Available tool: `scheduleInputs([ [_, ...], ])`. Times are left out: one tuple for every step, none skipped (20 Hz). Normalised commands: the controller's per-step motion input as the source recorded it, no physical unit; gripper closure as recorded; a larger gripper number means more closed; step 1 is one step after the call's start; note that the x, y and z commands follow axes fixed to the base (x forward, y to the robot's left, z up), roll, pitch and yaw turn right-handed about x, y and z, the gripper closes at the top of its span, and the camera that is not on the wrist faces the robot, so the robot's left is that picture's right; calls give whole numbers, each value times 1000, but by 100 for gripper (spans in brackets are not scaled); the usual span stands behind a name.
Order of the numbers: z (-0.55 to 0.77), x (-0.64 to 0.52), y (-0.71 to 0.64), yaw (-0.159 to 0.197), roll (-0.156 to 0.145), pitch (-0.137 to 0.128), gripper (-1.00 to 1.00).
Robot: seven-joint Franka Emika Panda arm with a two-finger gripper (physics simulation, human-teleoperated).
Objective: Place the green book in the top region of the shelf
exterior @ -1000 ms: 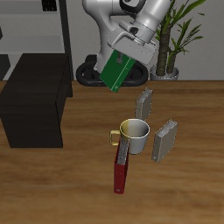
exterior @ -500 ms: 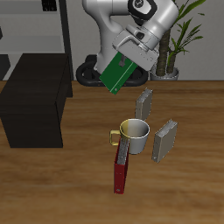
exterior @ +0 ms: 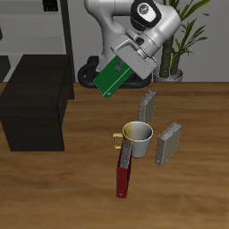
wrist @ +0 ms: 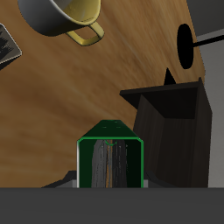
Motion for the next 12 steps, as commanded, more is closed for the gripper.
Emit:
scheduleInputs([
  [-238,184,-156,-45,-127,7,100],
  [-69,114,145,0,0,0,100],
  [-176,162,-148,-63,-148,-18,100],
  [-178,234,-64,51,-42,3,100],
  [-68,-110,-88,-81,-160,16,100],
  [-11,116,51,-16,-31,-32,100],
  [-137,100,-90,-33,-53,39,100],
  [-116,32,26,35,-60,-2,100],
  [-120,69,-54,23,-13,-73,100],
  [-94,218,118,-6,-5,-5,100],
  [-104,126,7,12,-25,-15,100],
  [-40,-32,-80,-43,-105,11,100],
])
